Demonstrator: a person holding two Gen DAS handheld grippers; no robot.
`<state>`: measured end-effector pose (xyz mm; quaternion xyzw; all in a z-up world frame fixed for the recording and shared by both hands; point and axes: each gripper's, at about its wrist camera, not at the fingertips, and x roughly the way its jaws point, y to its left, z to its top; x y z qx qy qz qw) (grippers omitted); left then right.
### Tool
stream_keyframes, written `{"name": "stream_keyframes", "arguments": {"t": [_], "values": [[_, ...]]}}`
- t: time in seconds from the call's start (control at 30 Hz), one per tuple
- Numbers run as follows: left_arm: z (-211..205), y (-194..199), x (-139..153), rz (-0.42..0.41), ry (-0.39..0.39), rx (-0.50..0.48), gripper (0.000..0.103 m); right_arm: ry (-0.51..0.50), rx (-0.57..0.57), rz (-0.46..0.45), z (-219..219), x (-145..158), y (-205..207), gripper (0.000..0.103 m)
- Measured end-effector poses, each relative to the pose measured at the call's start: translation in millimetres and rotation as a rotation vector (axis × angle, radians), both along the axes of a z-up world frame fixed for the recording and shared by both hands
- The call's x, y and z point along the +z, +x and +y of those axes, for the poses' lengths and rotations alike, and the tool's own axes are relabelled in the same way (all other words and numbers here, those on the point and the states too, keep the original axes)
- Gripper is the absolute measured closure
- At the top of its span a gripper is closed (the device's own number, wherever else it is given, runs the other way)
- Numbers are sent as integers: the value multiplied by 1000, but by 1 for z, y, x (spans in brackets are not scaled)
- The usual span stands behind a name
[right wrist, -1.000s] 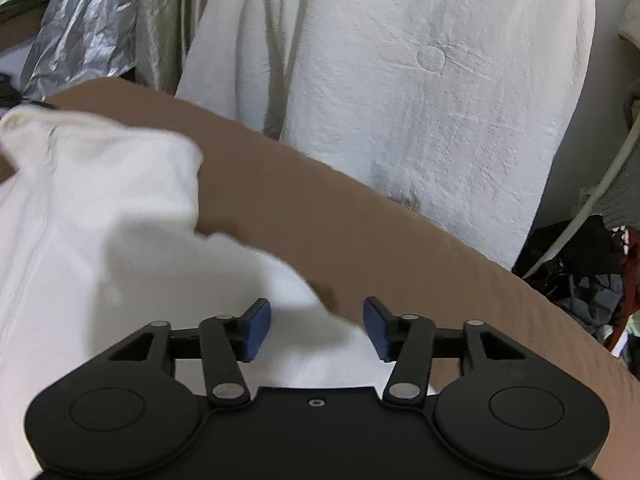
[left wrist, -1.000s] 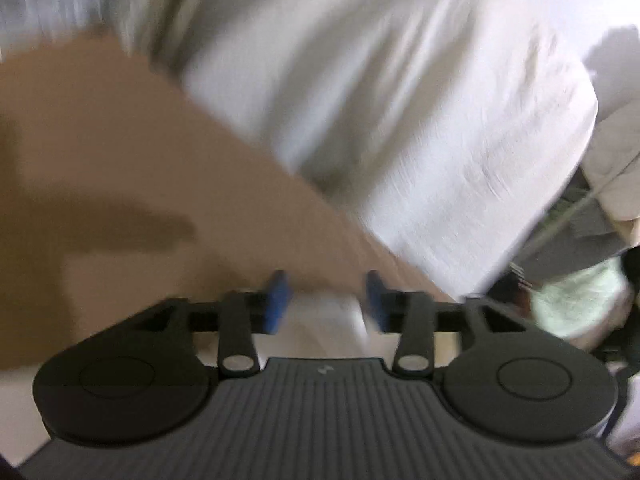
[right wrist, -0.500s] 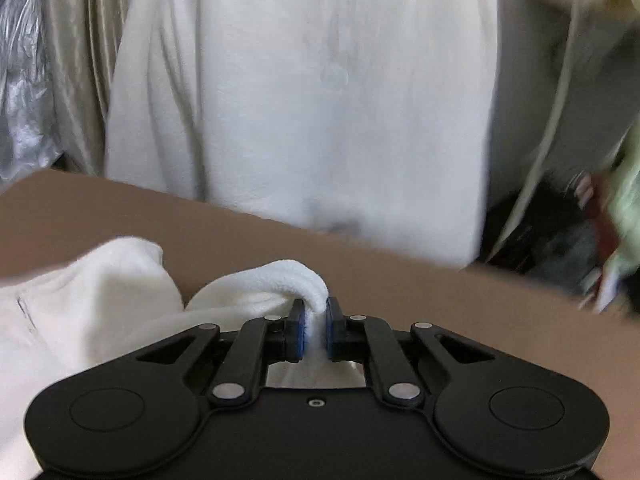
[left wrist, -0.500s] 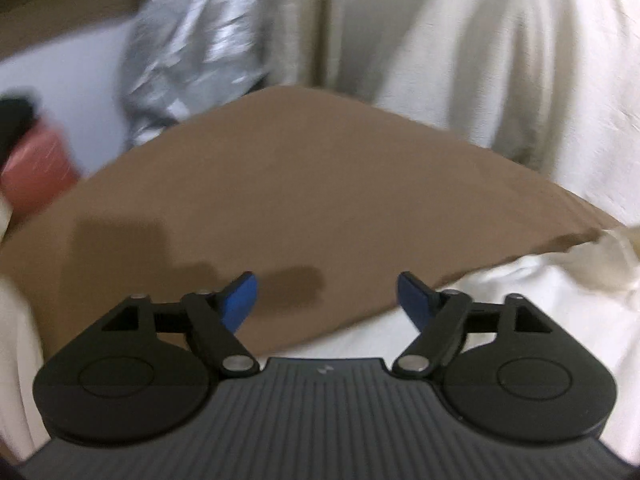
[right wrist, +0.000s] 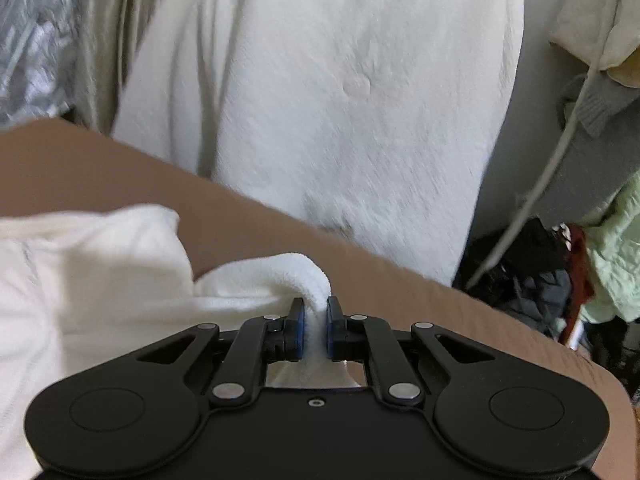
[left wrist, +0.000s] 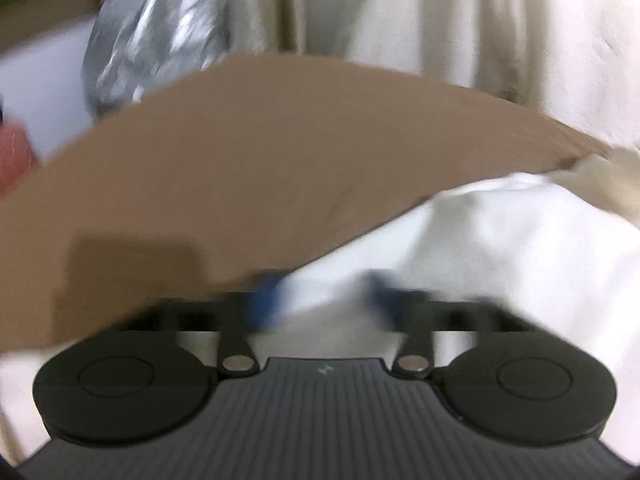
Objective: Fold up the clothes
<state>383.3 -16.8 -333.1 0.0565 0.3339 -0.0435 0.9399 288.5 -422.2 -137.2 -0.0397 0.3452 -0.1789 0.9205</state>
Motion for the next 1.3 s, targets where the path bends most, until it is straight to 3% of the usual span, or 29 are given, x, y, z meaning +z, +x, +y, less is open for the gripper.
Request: {"name": "stream_keyframes", "arguments": {"t": [0.03,0.1,0.13,0.17,0.23,0.27,0.3,0.37,0.4,0.43,0.47,0.5,0.57,0.63,0.7,0.8,0.83,1.0,1.13,1.3], "values": [[-1,-4,12,-47,18,19,99,25,10,-21,-3,2,-2,92],[12,-12,36,-134,-35,118,99,74,37,-72,-9,8,-10,92],[17,-13,43,-172,-24,178,101,92,41,-92,-10,9,-13,92],[22,-14,47,-207,18,239,103,104,35,-104,-11,9,-15,92],[28,-10,41,-275,193,329,103,117,9,-118,-13,8,-18,89],[36,-3,34,-239,213,344,103,106,-20,-104,-13,5,-16,89],[49,4,26,-169,168,351,103,93,-47,-86,-14,2,-15,88],[77,9,18,-58,-28,368,101,66,-101,-66,-15,-2,-16,85],[85,8,17,-32,-97,366,100,46,-134,-64,-16,-2,-18,80],[87,8,18,-20,-120,356,100,33,-171,-64,-19,-1,-21,64],[83,7,20,-20,-108,337,98,27,-211,-68,-24,0,-26,51],[77,7,23,-24,-82,316,95,35,-241,-76,-30,2,-32,51],[63,0,25,-23,-65,266,69,90,-280,-103,-43,8,-48,51],[51,-6,27,-3,-118,205,61,174,-296,-118,-57,13,-70,51],[32,-11,32,26,-174,125,61,253,-291,-130,-63,18,-97,51],[-14,-32,39,28,-157,-1,60,304,-288,-140,-61,21,-145,50],[-31,-40,42,28,-148,-44,56,314,-276,-139,-59,21,-161,49],[-115,-84,45,63,-150,-243,50,329,-240,-56,-49,6,-231,47],[-179,-127,34,126,-136,-365,47,372,-230,8,-38,-24,-271,46],[-233,-173,18,168,-101,-472,42,527,-304,10,-36,-76,-291,45]]}}
